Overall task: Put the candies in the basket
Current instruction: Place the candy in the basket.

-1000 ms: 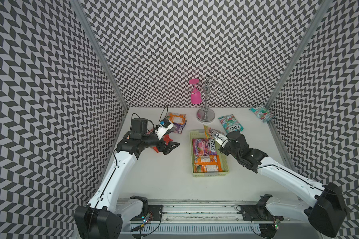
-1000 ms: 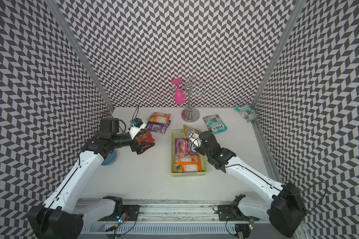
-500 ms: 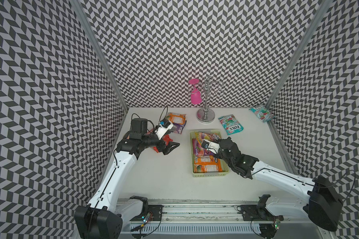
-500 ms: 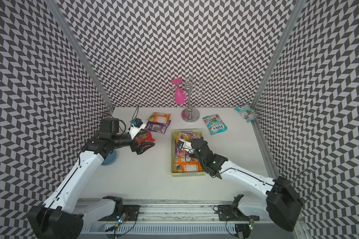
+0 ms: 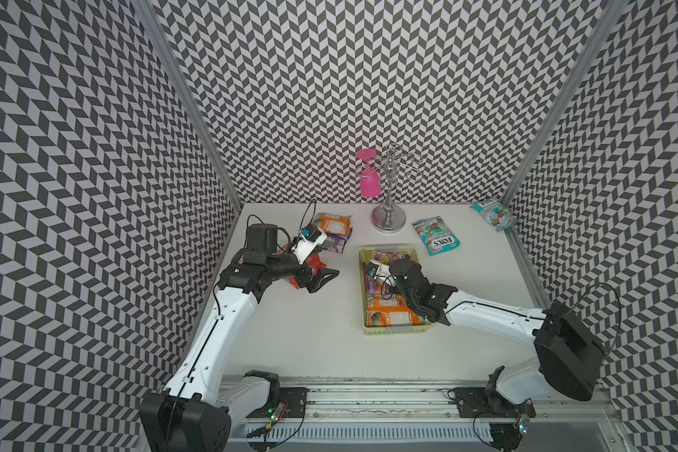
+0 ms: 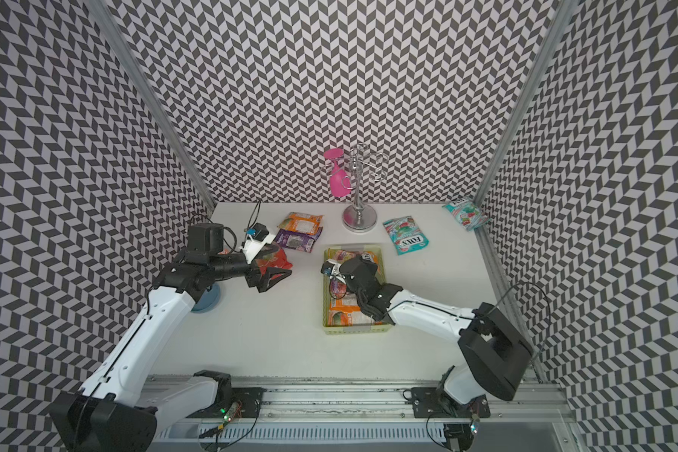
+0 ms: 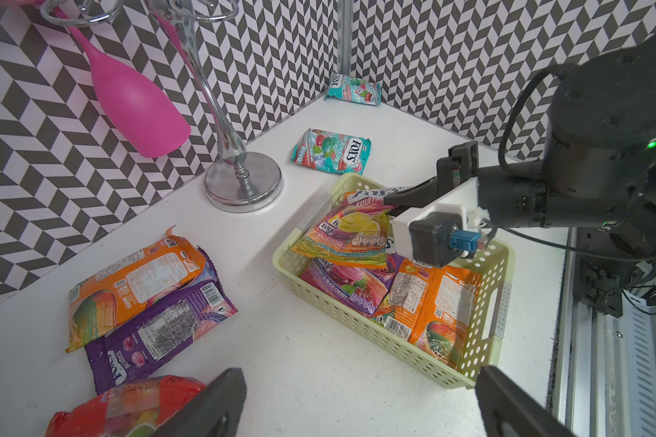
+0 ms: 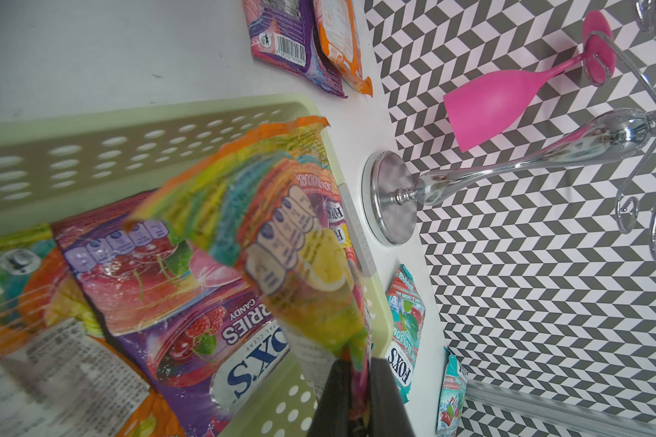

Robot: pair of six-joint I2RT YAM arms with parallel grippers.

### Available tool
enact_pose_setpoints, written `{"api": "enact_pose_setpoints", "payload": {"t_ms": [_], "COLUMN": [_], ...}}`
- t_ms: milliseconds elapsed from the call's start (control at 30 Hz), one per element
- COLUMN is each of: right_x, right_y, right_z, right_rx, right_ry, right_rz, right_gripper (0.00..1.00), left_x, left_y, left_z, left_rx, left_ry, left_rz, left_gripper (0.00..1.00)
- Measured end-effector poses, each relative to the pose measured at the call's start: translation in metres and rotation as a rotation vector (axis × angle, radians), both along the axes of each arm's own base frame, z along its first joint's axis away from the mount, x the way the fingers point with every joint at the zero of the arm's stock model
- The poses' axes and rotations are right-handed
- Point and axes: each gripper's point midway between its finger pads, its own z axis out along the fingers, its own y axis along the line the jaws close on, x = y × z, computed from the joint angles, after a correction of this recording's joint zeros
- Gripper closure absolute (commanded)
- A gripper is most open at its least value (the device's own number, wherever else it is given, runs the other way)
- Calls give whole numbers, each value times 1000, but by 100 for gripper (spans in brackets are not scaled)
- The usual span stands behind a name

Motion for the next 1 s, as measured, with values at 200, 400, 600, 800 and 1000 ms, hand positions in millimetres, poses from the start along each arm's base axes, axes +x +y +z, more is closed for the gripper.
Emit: {"api": "enact_pose_setpoints", "payload": {"t_ms": [200, 400, 600, 800, 1000], "right_x": [-1, 6, 8, 3, -17], "right_y": [2, 5, 3, 11, 16], "right_z": [-7, -28, -51, -52, -41], "right_rx": [-8, -50, -95, -54, 36], "right_ry": [7, 14, 44, 102, 193], "right_rz": [15, -12, -30, -8, 50], "right_gripper": [100, 100, 84, 52, 48], "left_x": [0, 0, 0, 0, 0], "left_y": [0, 0, 0, 0, 0], "left_z": [0, 1, 1, 1, 1], "left_rx": [-5, -8, -8, -8, -8], "left_ry": [4, 7, 7, 7, 7], "left_rz": [4, 3, 3, 3, 3], "left_gripper": [1, 1, 1, 1, 1]}}
